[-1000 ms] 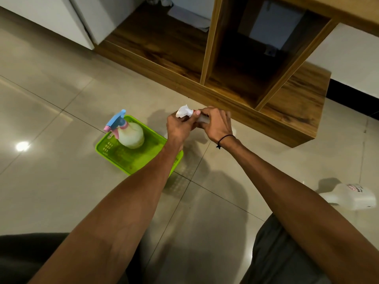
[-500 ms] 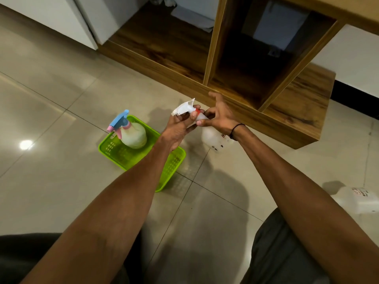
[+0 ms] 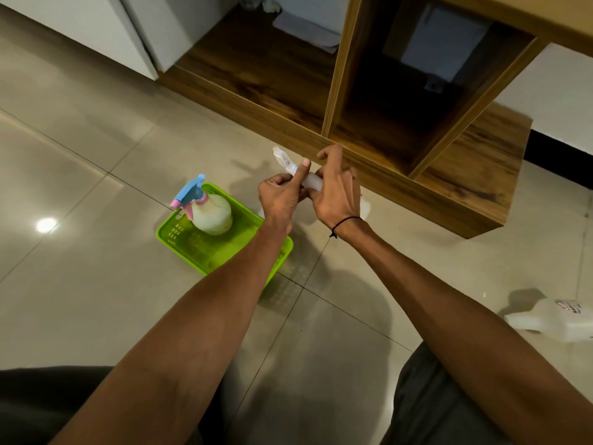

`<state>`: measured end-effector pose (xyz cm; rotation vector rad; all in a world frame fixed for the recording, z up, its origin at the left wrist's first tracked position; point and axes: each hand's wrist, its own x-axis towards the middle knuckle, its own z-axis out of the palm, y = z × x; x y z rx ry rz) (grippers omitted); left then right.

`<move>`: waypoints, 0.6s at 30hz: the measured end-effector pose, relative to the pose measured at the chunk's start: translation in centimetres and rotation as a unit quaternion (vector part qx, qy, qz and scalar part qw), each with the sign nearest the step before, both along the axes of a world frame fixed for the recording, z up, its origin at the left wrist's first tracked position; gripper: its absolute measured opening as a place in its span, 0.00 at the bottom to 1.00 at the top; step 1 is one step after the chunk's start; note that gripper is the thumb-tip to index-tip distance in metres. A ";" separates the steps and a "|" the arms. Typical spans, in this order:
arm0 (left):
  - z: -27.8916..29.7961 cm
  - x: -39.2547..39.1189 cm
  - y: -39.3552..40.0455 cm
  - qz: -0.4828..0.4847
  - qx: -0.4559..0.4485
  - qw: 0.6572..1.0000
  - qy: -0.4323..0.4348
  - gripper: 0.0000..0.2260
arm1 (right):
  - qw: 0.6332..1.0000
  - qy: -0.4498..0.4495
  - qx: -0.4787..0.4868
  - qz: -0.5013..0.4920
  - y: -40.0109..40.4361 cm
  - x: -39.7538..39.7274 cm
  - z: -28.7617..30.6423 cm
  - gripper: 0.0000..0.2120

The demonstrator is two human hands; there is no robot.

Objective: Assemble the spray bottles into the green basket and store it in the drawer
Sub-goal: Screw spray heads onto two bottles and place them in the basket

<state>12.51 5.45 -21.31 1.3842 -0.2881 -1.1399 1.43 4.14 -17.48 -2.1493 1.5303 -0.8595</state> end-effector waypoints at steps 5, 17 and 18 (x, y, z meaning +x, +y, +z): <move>-0.4 0.2 0.4 -0.051 -0.025 0.998 0.026 0.11 | 0.997 -0.004 0.075 -0.021 -0.5 0.1 0.0 0.27; 0.5 0.1 0.0 -0.024 -0.010 0.998 0.051 0.16 | 0.990 -0.040 0.130 -0.045 -0.9 0.8 0.5 0.29; 0.9 -0.2 -0.2 -0.010 -0.007 0.999 0.047 0.16 | 0.991 -0.035 0.120 -0.054 -0.7 1.0 0.5 0.28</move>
